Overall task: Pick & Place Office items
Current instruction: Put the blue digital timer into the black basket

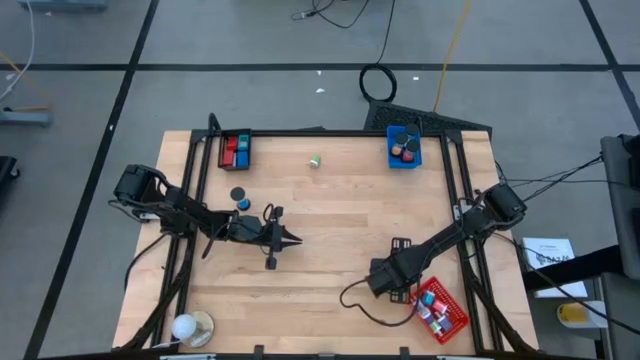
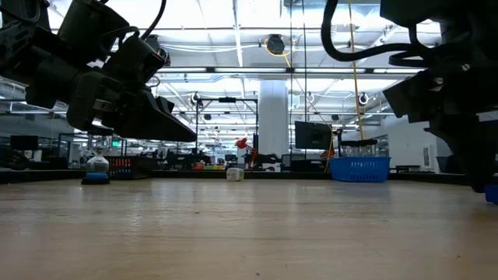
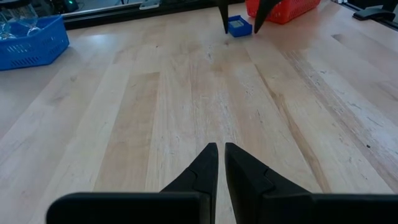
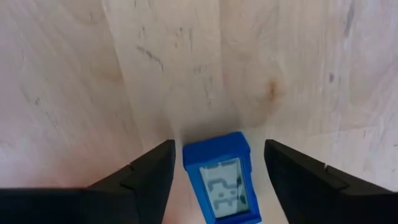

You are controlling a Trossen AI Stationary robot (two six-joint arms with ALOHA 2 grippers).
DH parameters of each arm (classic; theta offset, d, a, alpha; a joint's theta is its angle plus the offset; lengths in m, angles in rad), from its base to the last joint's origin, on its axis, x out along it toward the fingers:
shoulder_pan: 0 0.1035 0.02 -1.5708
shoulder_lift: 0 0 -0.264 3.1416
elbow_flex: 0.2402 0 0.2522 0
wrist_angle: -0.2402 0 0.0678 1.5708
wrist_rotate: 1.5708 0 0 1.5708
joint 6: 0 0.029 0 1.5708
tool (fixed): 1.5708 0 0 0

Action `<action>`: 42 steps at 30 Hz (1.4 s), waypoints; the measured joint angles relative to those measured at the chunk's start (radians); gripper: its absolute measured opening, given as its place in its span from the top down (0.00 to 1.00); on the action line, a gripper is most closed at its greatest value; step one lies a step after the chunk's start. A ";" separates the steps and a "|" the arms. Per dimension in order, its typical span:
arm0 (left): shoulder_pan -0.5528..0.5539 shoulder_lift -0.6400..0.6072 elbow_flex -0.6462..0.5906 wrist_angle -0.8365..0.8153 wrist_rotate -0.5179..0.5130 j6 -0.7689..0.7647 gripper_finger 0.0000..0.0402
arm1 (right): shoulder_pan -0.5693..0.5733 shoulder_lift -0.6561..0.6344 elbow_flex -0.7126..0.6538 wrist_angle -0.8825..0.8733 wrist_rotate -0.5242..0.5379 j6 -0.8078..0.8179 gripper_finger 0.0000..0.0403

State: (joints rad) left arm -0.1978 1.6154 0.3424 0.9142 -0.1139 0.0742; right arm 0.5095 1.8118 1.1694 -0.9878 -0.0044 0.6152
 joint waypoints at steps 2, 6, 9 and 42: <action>0.000 0.000 0.000 0.000 0.000 0.000 0.91 | 0.000 0.000 0.000 -0.002 0.000 -0.009 0.44; 0.000 0.000 0.000 0.001 0.000 0.000 0.91 | 0.000 0.000 0.000 -0.001 -0.001 -0.023 0.52; 0.000 0.000 0.000 0.001 0.000 0.000 0.91 | 0.000 0.000 0.000 -0.001 -0.001 -0.026 0.57; 0.016 0.000 0.058 0.067 0.015 0.003 0.92 | -0.158 -0.210 -0.202 0.909 0.508 -0.357 0.61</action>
State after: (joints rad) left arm -0.1818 1.6154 0.4004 0.9808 -0.0985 0.0772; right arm 0.3511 1.6015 0.9677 -0.0790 0.5041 0.2586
